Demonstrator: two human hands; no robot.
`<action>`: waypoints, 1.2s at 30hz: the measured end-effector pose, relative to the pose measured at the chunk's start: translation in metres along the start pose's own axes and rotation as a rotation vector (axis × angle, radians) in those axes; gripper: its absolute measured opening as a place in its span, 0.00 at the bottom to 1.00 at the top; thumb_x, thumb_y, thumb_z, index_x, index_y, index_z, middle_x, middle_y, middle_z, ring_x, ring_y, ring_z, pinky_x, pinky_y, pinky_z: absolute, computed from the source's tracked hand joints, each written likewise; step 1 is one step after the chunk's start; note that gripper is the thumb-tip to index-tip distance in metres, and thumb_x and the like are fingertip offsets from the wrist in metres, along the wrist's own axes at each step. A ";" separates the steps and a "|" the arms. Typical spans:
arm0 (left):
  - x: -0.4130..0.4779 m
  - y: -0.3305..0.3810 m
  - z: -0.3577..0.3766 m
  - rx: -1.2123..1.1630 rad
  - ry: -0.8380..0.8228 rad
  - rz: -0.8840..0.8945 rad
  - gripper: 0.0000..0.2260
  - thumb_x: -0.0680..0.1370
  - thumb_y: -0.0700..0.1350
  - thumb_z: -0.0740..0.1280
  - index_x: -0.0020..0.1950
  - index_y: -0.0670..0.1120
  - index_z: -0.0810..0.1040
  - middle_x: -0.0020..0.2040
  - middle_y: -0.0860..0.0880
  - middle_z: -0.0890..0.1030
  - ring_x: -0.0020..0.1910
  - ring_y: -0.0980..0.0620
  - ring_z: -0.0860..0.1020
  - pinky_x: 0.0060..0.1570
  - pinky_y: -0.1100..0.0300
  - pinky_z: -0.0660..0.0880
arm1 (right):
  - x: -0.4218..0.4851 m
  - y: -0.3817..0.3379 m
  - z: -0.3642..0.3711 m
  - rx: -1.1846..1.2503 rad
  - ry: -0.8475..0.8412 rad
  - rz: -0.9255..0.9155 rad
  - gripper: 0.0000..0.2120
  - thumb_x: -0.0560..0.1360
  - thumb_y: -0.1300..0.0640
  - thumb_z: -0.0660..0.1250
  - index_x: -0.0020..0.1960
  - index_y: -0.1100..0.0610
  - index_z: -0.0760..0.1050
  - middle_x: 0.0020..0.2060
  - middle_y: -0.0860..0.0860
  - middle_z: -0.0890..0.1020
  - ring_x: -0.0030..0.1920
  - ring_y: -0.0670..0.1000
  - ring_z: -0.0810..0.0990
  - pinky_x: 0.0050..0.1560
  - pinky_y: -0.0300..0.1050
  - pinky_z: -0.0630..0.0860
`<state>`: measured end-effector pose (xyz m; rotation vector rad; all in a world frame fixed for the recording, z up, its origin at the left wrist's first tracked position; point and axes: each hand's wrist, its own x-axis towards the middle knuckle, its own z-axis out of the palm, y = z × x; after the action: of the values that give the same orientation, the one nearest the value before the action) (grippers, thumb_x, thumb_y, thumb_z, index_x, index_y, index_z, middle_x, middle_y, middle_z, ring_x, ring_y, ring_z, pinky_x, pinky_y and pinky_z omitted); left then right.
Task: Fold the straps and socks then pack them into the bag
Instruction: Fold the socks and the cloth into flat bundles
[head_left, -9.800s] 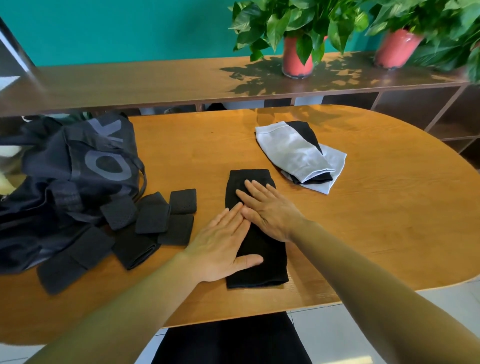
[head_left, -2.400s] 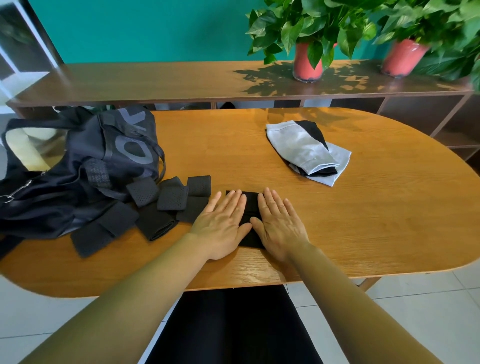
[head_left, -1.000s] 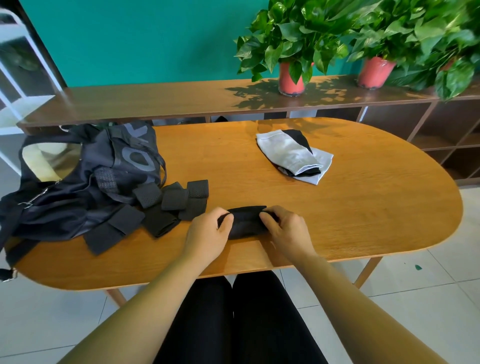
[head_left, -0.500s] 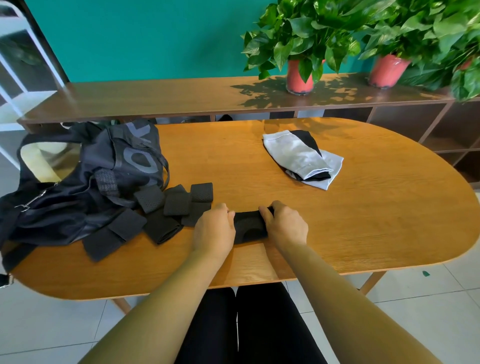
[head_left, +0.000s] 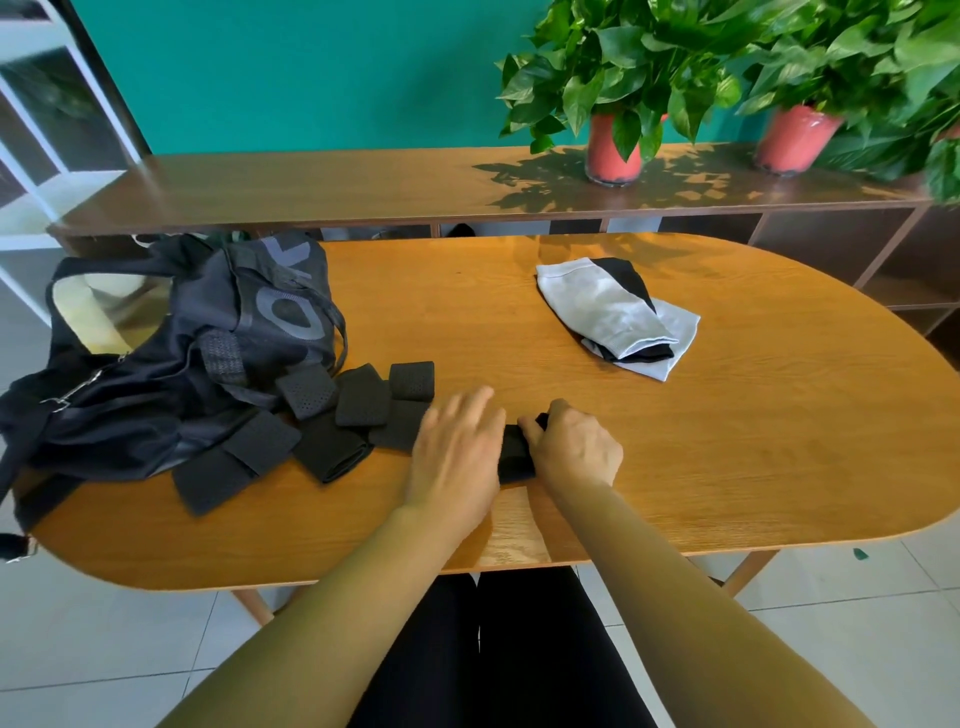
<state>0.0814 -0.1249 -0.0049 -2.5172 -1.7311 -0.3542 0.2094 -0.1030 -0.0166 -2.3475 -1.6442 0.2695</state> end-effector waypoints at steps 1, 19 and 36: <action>-0.004 0.001 0.001 -0.058 -0.063 0.051 0.21 0.81 0.42 0.58 0.75 0.44 0.63 0.77 0.46 0.58 0.76 0.47 0.56 0.73 0.51 0.54 | 0.000 0.001 -0.001 0.034 -0.004 0.017 0.17 0.78 0.41 0.59 0.51 0.56 0.73 0.43 0.53 0.81 0.38 0.53 0.73 0.37 0.43 0.68; -0.018 -0.014 0.015 -0.122 -0.445 0.139 0.30 0.83 0.57 0.46 0.78 0.46 0.35 0.78 0.49 0.34 0.76 0.54 0.34 0.75 0.57 0.37 | -0.033 0.046 0.006 -0.048 -0.223 -0.646 0.25 0.83 0.46 0.45 0.78 0.48 0.45 0.77 0.46 0.44 0.75 0.44 0.38 0.72 0.41 0.37; 0.035 -0.013 0.008 0.024 -0.229 0.063 0.28 0.80 0.36 0.59 0.78 0.47 0.55 0.77 0.45 0.58 0.76 0.46 0.56 0.69 0.51 0.63 | 0.025 0.021 0.007 0.081 0.199 -0.602 0.13 0.70 0.65 0.69 0.55 0.58 0.81 0.56 0.55 0.82 0.58 0.59 0.78 0.47 0.53 0.79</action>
<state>0.0827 -0.0870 -0.0060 -2.6784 -1.7100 -0.0417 0.2348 -0.0853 -0.0304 -1.6531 -2.0814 -0.0193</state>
